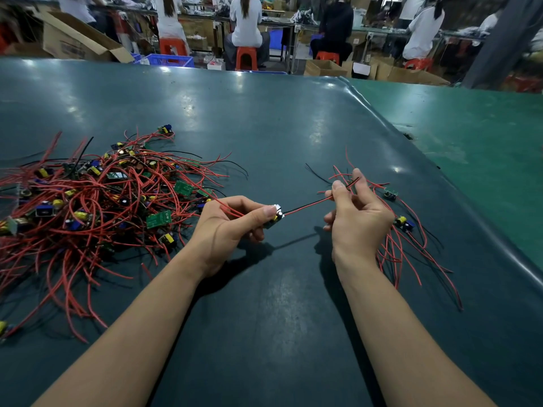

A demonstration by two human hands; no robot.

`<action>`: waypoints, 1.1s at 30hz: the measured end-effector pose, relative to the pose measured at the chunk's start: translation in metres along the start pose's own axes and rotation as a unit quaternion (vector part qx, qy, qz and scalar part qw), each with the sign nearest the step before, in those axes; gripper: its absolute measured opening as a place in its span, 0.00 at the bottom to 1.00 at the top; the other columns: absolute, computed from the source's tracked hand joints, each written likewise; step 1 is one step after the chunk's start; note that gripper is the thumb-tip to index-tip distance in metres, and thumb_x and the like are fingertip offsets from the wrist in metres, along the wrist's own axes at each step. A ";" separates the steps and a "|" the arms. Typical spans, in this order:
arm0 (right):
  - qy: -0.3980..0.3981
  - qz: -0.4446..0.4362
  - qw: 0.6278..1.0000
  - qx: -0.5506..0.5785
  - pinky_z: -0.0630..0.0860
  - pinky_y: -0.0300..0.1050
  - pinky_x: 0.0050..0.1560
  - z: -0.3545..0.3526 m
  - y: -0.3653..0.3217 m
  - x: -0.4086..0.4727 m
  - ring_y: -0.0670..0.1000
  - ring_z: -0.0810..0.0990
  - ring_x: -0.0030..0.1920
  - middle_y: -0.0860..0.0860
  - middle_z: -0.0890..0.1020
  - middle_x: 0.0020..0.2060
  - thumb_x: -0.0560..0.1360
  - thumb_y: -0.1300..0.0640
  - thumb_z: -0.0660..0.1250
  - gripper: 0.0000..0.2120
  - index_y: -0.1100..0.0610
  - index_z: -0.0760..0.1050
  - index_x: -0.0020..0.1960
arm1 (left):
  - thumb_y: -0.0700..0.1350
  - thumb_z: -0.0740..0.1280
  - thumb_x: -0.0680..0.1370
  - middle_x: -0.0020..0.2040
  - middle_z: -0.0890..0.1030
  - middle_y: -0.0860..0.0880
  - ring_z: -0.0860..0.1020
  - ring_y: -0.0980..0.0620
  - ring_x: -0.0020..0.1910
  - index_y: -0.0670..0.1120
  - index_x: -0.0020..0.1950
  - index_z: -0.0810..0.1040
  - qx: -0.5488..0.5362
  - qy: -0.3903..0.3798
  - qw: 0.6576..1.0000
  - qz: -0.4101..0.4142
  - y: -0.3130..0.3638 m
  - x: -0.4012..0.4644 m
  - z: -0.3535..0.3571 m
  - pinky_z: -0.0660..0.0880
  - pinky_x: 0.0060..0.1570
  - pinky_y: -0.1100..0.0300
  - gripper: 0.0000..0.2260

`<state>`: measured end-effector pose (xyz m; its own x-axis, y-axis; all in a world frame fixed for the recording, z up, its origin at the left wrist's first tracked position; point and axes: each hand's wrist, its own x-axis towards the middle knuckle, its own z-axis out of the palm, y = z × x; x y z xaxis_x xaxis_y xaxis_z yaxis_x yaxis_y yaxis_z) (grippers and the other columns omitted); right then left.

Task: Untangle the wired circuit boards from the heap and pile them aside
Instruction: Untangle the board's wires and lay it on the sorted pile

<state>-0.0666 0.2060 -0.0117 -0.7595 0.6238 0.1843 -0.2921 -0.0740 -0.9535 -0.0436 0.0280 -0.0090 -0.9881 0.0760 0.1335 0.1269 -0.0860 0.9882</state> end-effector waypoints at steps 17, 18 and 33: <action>-0.149 -0.344 0.901 -0.219 0.71 0.38 0.38 0.003 -0.005 -0.025 0.48 0.72 0.35 0.53 0.73 0.48 0.74 0.59 0.73 0.14 0.60 0.82 0.59 | 0.42 0.70 0.77 0.31 0.79 0.51 0.75 0.56 0.27 0.43 0.46 0.79 -0.074 0.117 0.990 -0.014 -0.002 0.006 0.001 0.75 0.28 0.63 0.03; -0.203 -0.350 0.885 -0.232 0.72 0.41 0.38 0.005 -0.003 -0.029 0.48 0.72 0.35 0.54 0.74 0.45 0.73 0.58 0.74 0.13 0.60 0.83 0.57 | 0.42 0.70 0.77 0.31 0.79 0.51 0.75 0.56 0.27 0.43 0.46 0.79 -0.073 0.117 0.990 -0.015 -0.001 0.006 0.001 0.75 0.28 0.64 0.03; -0.408 -0.050 0.911 -0.045 0.66 0.33 0.28 0.010 -0.009 -0.045 0.42 0.70 0.25 0.45 0.76 0.24 0.75 0.57 0.72 0.10 0.64 0.85 0.41 | 0.42 0.70 0.69 0.37 0.83 0.48 0.80 0.54 0.36 0.44 0.44 0.83 -0.183 0.010 0.983 0.023 0.010 -0.003 0.004 0.78 0.38 0.64 0.06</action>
<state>-0.0356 0.1710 -0.0095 -0.9215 -0.1634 0.3522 -0.3625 0.0375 -0.9312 -0.0387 0.0313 0.0008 -0.9840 0.0440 0.1725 0.1359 -0.4399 0.8877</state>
